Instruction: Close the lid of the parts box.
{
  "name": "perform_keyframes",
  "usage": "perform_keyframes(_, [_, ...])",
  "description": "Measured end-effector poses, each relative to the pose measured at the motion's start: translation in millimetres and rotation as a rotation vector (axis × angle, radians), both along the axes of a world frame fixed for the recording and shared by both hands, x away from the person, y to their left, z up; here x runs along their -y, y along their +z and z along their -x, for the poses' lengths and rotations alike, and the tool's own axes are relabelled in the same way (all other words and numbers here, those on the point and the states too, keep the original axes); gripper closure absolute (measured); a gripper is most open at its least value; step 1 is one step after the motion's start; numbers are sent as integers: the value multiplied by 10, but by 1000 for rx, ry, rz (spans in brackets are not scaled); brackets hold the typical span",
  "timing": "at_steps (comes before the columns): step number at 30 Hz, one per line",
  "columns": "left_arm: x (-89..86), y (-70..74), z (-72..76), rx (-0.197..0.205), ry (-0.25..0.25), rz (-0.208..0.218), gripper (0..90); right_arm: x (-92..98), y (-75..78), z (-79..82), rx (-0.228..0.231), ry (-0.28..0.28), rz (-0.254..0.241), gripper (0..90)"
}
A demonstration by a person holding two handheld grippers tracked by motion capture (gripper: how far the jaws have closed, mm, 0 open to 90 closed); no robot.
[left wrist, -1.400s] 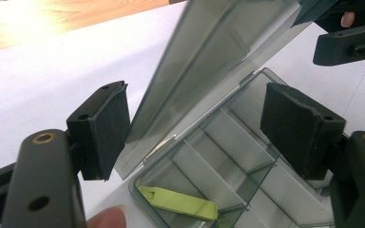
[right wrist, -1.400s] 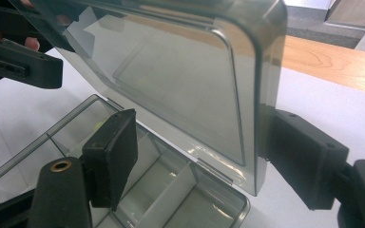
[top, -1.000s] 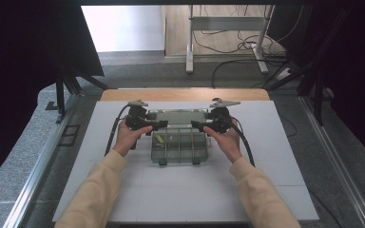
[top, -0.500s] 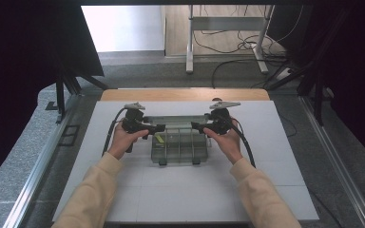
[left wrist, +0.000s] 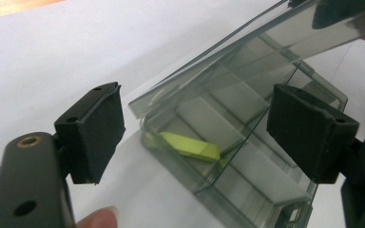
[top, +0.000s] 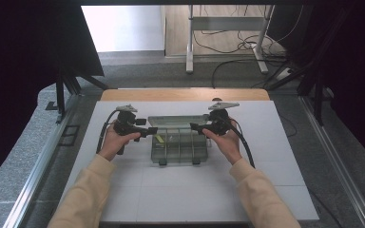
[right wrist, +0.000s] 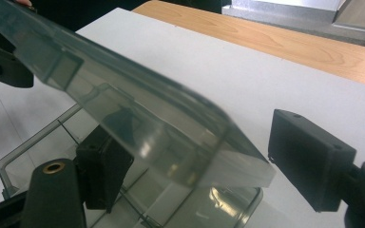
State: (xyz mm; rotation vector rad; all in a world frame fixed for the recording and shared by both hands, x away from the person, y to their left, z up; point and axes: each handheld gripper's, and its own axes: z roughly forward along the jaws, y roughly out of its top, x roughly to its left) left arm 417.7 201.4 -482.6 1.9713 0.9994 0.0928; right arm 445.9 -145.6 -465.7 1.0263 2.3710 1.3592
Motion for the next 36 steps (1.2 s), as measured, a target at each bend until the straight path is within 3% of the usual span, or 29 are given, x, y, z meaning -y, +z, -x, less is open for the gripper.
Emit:
perform_keyframes(5, [-80,-3,10,-1,21,-48,251,-11,-1,4,-3,0,0,239])
perform_keyframes(11, [-169,-11,-10,0,104,-85,380,6,5,3,-3,-2,0,238])
perform_keyframes(15, [-193,21,-34,-7,169,-5,555,18,9,0,0,-4,0,237])
perform_keyframes(20, [-141,83,-26,14,163,66,720,34,10,-7,-4,-8,-1,235])
perform_keyframes(26, [-128,88,-21,18,172,86,826,53,15,-8,-12,-12,-3,232])
perform_keyframes(36, [-75,69,-8,0,141,76,836,60,19,-10,-11,-11,-2,231])
